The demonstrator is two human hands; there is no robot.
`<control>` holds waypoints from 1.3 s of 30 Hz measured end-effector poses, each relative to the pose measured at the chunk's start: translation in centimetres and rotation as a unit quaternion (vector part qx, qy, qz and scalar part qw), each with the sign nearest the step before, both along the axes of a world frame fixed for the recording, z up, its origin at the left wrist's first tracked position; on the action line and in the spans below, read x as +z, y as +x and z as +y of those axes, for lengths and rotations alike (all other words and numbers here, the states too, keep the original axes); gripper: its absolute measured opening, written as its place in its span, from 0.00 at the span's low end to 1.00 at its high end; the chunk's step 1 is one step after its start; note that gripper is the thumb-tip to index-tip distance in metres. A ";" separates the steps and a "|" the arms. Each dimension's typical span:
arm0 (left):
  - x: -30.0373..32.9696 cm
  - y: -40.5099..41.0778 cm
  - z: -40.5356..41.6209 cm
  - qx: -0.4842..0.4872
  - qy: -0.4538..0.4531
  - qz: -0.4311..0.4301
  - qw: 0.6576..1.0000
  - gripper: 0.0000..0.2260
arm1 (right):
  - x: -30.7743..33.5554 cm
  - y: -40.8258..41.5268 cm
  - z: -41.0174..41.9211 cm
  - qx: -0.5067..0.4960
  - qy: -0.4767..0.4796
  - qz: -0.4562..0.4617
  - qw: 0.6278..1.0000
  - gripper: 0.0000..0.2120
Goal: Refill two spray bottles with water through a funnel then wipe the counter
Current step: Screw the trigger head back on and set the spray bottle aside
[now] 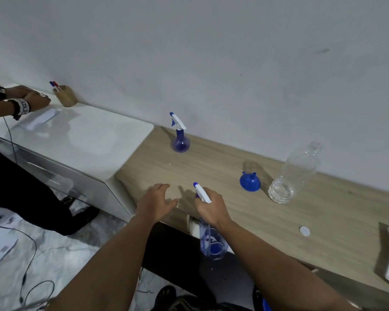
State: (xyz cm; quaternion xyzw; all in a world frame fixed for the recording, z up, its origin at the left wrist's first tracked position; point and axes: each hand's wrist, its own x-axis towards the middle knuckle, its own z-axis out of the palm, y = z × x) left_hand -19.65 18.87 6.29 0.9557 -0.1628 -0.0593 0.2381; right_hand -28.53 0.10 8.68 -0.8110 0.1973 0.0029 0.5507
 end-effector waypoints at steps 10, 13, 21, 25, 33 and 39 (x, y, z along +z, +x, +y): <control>-0.4 -0.5 0.0 -0.019 0.024 0.010 0.999 0.30 | -1.6 -3.1 0.0 -0.007 0.008 -0.119 0.993 0.08; -0.3 -0.9 0.0 -0.021 0.031 0.006 0.999 0.30 | -2.8 -4.3 0.3 -0.011 0.000 -0.115 0.993 0.07; -0.3 -1.0 0.0 -0.033 0.034 0.005 0.999 0.30 | -4.8 -6.0 0.7 -0.006 -0.025 -0.031 0.999 0.06; -0.3 -1.0 -0.1 -0.034 0.024 -0.007 0.999 0.30 | -4.3 -5.8 0.6 -0.010 -0.029 -0.025 0.999 0.05; -0.2 -1.0 -0.4 -0.037 0.009 -0.019 0.999 0.29 | -4.3 -5.4 0.0 -0.012 -0.040 -0.044 0.998 0.06; -0.2 -0.9 -0.4 -0.037 0.008 -0.013 0.999 0.29 | -4.1 -5.1 -0.1 -0.018 -0.033 -0.021 0.999 0.07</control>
